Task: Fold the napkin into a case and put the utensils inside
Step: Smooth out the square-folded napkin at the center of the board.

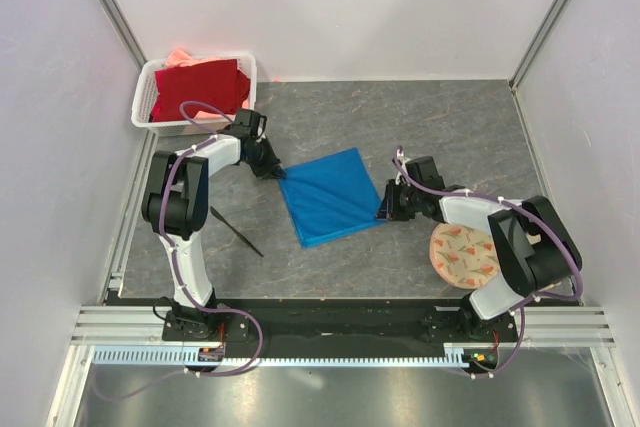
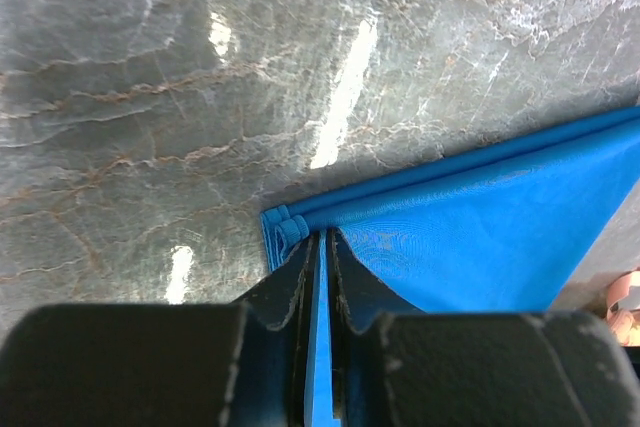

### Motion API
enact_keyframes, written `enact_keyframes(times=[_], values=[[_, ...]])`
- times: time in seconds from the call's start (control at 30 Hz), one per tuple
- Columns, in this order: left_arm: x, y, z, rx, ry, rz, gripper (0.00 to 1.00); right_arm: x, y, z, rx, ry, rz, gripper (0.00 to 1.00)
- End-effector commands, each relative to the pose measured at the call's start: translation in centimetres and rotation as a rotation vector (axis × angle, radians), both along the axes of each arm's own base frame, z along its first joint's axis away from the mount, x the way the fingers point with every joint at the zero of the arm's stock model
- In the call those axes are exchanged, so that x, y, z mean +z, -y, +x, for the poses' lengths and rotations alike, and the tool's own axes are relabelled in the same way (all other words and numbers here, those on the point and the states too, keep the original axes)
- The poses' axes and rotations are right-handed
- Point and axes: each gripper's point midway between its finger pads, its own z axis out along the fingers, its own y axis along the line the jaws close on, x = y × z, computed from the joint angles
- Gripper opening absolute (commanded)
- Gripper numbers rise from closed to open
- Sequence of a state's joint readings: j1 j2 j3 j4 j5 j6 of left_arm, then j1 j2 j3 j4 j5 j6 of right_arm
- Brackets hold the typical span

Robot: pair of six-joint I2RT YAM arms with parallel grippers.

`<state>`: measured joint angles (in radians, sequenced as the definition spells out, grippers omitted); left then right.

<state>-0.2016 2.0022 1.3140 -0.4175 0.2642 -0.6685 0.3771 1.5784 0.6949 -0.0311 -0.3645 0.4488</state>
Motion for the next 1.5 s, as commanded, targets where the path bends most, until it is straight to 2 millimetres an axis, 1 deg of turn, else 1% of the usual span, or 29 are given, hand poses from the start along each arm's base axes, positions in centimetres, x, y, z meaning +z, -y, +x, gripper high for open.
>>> enact_keyframes(times=[0.0, 0.03, 0.1, 0.17, 0.2, 0.27, 0.33, 0.37, 0.4, 0.47, 0.5, 0.53, 0.63, 0.67, 0.7, 0.73, 0.77, 0.8, 0.9, 0.97, 1.03, 1.07, 1.17, 1.27, 1.33, 1.37, 1.4, 1.43, 1.47], values=[[-0.5, -1.1, -1.5, -0.034, -0.008, 0.07, 0.13, 0.1, 2.6, 0.4, -0.02, 0.015, -0.122, 0.23], [0.4, -0.7, -1.7, -0.042, 0.007, 0.056, 0.13, 1.5, 2.2, 1.3, -0.019, 0.047, -0.107, 0.23], [1.0, 0.0, -2.3, -0.055, 0.004, 0.018, 0.13, 2.9, 1.5, 2.0, -0.008, 0.071, -0.075, 0.25], [2.3, 0.5, -2.5, -0.063, 0.028, -0.001, 0.14, 4.7, 0.6, 3.5, -0.011, 0.104, -0.042, 0.29], [2.8, 0.7, -2.8, -0.064, 0.032, -0.009, 0.14, 5.6, -0.1, 4.6, -0.003, 0.122, -0.023, 0.34], [4.3, 1.0, -2.8, -0.074, 0.068, -0.023, 0.15, 6.4, -1.0, 5.7, 0.0, 0.122, 0.01, 0.41], [5.2, 1.1, -2.7, -0.081, 0.085, -0.032, 0.15, 7.1, -2.2, 7.7, 0.001, 0.126, 0.041, 0.42], [5.6, 1.1, -2.6, -0.081, 0.096, -0.033, 0.15, 6.3, -2.6, 8.4, -0.006, 0.099, 0.047, 0.43], [5.5, 1.1, -2.6, -0.081, 0.093, -0.032, 0.15, 7.4, -3.2, 9.8, -0.009, 0.125, 0.066, 0.43], [5.0, 1.1, -2.5, -0.08, 0.081, -0.03, 0.15, 7.8, -4.1, 11.4, -0.014, 0.139, 0.096, 0.43], [4.7, 1.2, -2.4, -0.082, 0.072, -0.035, 0.15, 7.9, -4.6, 12.8, -0.024, 0.138, 0.106, 0.43], [4.4, 1.2, -2.3, -0.083, 0.065, -0.038, 0.15, 8.0, -5.0, 13.4, -0.025, 0.141, 0.115, 0.42], [3.1, 1.0, -1.8, -0.077, 0.04, -0.024, 0.14, 8.2, -6.2, 15.8, -0.029, 0.147, 0.145, 0.28], [2.8, 0.9, -1.7, -0.075, 0.037, -0.018, 0.14, 7.4, -6.5, 16.4, -0.032, 0.138, 0.147, 0.21], [2.6, 0.8, -1.6, -0.072, 0.035, -0.01, 0.14, 8.0, -7.0, 17.2, -0.031, 0.151, 0.161, 0.19], [2.3, 0.8, -1.6, -0.072, 0.034, -0.01, 0.14, 7.9, -7.2, 17.5, -0.031, 0.145, 0.172, 0.17], [2.1, 0.8, -1.6, -0.072, 0.035, -0.007, 0.14, 6.9, -7.5, 17.9, -0.033, 0.13, 0.175, 0.15], [1.8, 0.7, -1.9, -0.072, 0.026, -0.005, 0.14, 6.9, -7.8, 18.3, -0.031, 0.134, 0.184, 0.14], [2.3, 0.8, -1.9, -0.075, 0.043, -0.006, 0.14, 5.4, -8.3, 19.1, -0.034, 0.11, 0.194, 0.13], [3.7, 0.8, -1.8, -0.082, 0.085, -0.003, 0.15, 4.1, -8.3, 19.3, -0.037, 0.094, 0.186, 0.13], [4.8, 1.1, -1.9, -0.092, 0.112, -0.015, 0.16, 3.6, -8.2, 19.8, -0.042, 0.102, 0.169, 0.13], [5.8, 1.2, -2.3, -0.098, 0.13, -0.026, 0.16, 2.8, -8.1, 19.8, -0.037, 0.098, 0.155, 0.13], [8.3, 1.9, -3.0, -0.12, 0.183, -0.056, 0.18, 1.8, -7.6, 20.2, -0.034, 0.103, 0.11, 0.13], [9.4, 2.8, -2.8, -0.131, 0.207, -0.094, 0.22, 2.1, -7.7, 20.2, -0.009, 0.107, 0.101, 0.14], [8.3, 4.2, -2.6, -0.166, 0.151, -0.162, 0.22, 2.8, -8.0, 19.9, -0.002, 0.106, 0.119, 0.15], [8.6, 4.8, -2.0, -0.17, 0.143, -0.189, 0.21, 3.9, -8.3, 19.9, 0.007, 0.117, 0.142, 0.16], [7.4, 5.4, -2.1, -0.181, 0.104, -0.204, 0.21, 4.5, -8.4, 19.6, 0.009, 0.117, 0.151, 0.17], [7.1, 5.7, -1.9, -0.182, 0.101, -0.199, 0.21, 5.2, -8.3, 19.4, 0.01, 0.124, 0.154, 0.18], [6.8, 5.9, -1.5, -0.181, 0.114, -0.165, 0.21, 6.6, -8.2, 18.9, 0.008, 0.142, 0.155, 0.21]])
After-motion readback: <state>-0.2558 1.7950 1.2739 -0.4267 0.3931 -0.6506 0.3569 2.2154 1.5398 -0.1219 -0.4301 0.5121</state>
